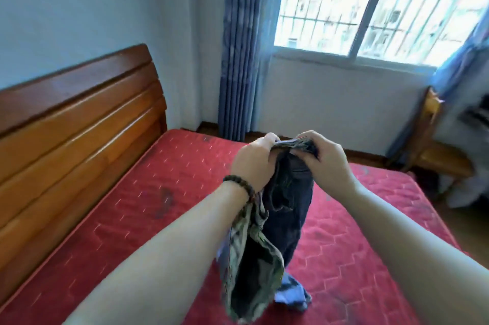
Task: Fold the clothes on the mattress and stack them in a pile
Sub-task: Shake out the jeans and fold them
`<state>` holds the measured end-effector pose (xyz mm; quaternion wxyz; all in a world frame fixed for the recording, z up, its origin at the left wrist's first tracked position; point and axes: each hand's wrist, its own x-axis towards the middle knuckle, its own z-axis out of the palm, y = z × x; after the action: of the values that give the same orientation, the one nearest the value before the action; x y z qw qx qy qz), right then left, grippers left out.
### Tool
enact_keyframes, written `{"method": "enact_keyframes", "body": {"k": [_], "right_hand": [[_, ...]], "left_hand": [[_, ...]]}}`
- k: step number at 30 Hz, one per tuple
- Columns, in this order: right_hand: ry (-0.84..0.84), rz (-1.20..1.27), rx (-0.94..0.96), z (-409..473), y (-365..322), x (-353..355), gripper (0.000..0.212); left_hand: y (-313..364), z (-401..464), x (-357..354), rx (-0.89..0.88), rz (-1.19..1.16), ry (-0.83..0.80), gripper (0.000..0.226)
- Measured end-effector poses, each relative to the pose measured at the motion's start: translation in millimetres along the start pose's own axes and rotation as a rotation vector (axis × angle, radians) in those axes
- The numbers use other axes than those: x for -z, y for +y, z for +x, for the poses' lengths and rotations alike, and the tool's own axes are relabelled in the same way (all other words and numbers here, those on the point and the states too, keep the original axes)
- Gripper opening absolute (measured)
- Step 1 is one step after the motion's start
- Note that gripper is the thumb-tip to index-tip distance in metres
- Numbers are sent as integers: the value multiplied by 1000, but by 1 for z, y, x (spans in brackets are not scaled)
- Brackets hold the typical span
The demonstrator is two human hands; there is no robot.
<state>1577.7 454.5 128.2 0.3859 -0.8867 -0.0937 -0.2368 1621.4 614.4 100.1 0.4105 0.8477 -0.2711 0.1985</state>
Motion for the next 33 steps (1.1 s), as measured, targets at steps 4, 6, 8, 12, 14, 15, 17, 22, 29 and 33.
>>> {"method": "enact_keyframes", "body": {"k": [4, 6, 8, 12, 14, 15, 17, 22, 29, 33], "right_hand": [[186, -49, 47, 11, -12, 80, 7], [246, -59, 45, 12, -12, 113, 12], [277, -51, 31, 10, -9, 142, 14], [287, -47, 12, -1, 1, 190, 14], [284, -56, 3, -8, 8, 209, 14], [282, -62, -1, -11, 12, 217, 15], [286, -66, -19, -17, 19, 233, 16], [333, -77, -59, -27, 32, 262, 17], [462, -145, -104, -27, 32, 299, 11], [540, -117, -143, -29, 33, 319, 11]], "left_hand": [[75, 25, 6, -99, 67, -65, 30], [98, 25, 4, -57, 151, -168, 40], [113, 20, -1, 61, 127, -269, 42], [134, 5, -17, 231, 9, -408, 28], [146, -2, -29, 231, 20, -472, 14], [152, -5, -35, 226, 36, -490, 9], [159, -6, -46, 238, 69, -506, 7], [171, 3, -63, 271, 120, -510, 9], [161, 13, -54, 259, 134, -550, 26], [146, 14, -34, 252, 187, -581, 11]]}}
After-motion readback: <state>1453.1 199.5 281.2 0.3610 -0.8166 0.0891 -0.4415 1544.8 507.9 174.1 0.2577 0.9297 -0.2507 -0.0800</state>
